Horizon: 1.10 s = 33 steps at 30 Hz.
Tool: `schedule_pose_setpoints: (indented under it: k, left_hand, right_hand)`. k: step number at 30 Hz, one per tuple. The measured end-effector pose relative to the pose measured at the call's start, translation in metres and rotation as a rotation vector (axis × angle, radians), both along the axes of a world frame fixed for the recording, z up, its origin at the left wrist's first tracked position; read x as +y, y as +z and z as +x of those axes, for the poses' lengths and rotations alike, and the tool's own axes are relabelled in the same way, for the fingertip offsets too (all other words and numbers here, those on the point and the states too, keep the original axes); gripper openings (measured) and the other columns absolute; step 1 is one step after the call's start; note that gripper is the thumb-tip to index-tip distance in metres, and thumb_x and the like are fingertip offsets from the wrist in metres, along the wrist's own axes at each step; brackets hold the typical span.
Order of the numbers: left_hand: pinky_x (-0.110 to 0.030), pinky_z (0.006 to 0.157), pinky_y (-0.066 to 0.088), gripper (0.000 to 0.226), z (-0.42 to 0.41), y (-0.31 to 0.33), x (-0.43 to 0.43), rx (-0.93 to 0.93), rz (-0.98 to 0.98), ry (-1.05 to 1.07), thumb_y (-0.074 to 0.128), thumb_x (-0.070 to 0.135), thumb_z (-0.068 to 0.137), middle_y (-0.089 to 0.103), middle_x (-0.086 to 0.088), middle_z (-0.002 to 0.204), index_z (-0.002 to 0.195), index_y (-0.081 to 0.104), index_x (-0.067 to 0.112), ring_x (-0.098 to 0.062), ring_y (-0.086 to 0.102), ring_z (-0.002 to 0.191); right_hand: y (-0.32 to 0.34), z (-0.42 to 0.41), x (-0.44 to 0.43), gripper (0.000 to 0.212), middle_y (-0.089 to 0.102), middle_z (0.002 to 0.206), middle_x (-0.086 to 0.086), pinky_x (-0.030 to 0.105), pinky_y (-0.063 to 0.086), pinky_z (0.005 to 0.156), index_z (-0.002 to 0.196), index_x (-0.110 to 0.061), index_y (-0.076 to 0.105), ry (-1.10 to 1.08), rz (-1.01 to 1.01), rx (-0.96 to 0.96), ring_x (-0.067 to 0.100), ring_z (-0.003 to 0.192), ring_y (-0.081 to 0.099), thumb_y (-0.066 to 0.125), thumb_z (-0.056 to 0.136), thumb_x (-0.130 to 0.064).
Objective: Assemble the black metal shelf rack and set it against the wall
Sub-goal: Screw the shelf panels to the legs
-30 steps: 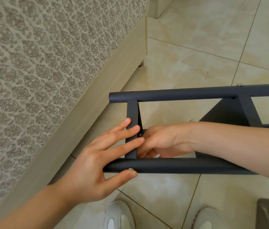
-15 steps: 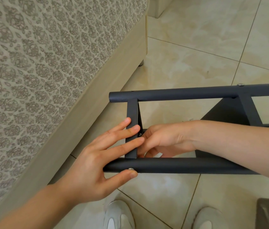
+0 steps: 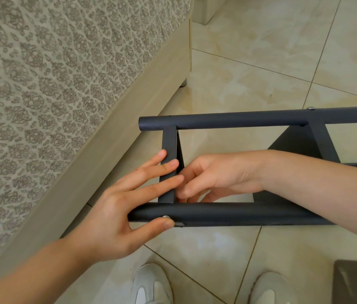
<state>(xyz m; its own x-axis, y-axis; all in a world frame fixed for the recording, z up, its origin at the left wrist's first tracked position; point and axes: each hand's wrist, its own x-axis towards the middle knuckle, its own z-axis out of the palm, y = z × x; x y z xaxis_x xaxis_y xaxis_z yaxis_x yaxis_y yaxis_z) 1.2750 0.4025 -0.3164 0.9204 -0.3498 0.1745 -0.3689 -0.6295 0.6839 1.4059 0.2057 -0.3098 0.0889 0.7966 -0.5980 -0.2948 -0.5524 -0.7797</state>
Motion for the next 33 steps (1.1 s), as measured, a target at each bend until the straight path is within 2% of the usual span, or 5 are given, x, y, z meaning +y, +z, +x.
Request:
schedule_pose_setpoints:
  k: [7, 13, 19, 23, 33]
  left_hand:
    - [-0.026, 0.121, 0.024, 0.058, 0.006, 0.0, -0.001, 0.036, -0.032, 0.018, 0.068, 0.037, 0.091, 0.042, 0.009, 0.157, 0.143, 0.051, 0.015, -0.015, 0.024, 0.152]
    - [-0.015, 0.115, 0.028, 0.057, -0.005, -0.001, -0.007, 0.12, -0.176, 0.152, 0.074, 0.042, 0.084, 0.041, 0.03, 0.151, 0.137, 0.057, 0.03, 0.002, 0.034, 0.144]
    - [-0.008, 0.091, 0.048, 0.084, -0.026, -0.01, -0.028, 0.254, -0.567, 0.482, 0.082, 0.034, 0.071, 0.064, 0.029, 0.127, 0.147, 0.045, 0.043, 0.011, 0.059, 0.116]
    - [-0.03, 0.106, 0.045, 0.114, -0.033, -0.016, -0.054, 0.445, -1.004, 0.69, 0.085, 0.031, 0.062, 0.067, 0.011, 0.131, 0.157, 0.022, 0.042, -0.007, 0.064, 0.12]
    - [-0.017, 0.078, 0.041, 0.048, -0.028, 0.0, -0.086, 0.629, -1.193, 0.708, 0.065, 0.044, 0.087, 0.073, 0.021, 0.111, 0.132, 0.061, 0.03, 0.013, 0.067, 0.091]
  right_hand:
    - [0.027, -0.009, -0.019, 0.028, 0.07, 0.115, 0.015, 0.034, 0.048, 0.102, 0.118, 0.0, 0.066, 0.036, 0.017, -0.219, 0.024, 0.108, 0.066, 0.053, 0.1, -0.018]
    - [0.04, -0.035, -0.036, 0.029, 0.071, 0.112, -0.015, 0.011, 0.049, 0.09, 0.123, -0.031, 0.066, -0.028, -0.105, -0.7, -0.011, 0.098, 0.063, 0.063, 0.094, -0.029]
    - [0.045, -0.059, -0.073, 0.029, 0.064, 0.102, -0.028, 0.0, 0.041, 0.074, 0.122, -0.038, 0.063, -0.138, -0.188, -0.953, -0.018, 0.096, 0.057, 0.062, 0.095, -0.028]
    - [0.052, -0.069, -0.084, 0.033, 0.067, 0.116, -0.017, 0.014, 0.045, 0.09, 0.128, -0.034, 0.06, -0.146, -0.248, -1.063, -0.002, 0.105, 0.061, 0.06, 0.096, -0.024]
    - [0.063, -0.073, -0.112, 0.038, 0.062, 0.126, -0.015, 0.03, 0.049, 0.097, 0.132, -0.036, 0.054, -0.085, -0.415, -1.288, 0.008, 0.116, 0.057, 0.056, 0.098, -0.019]
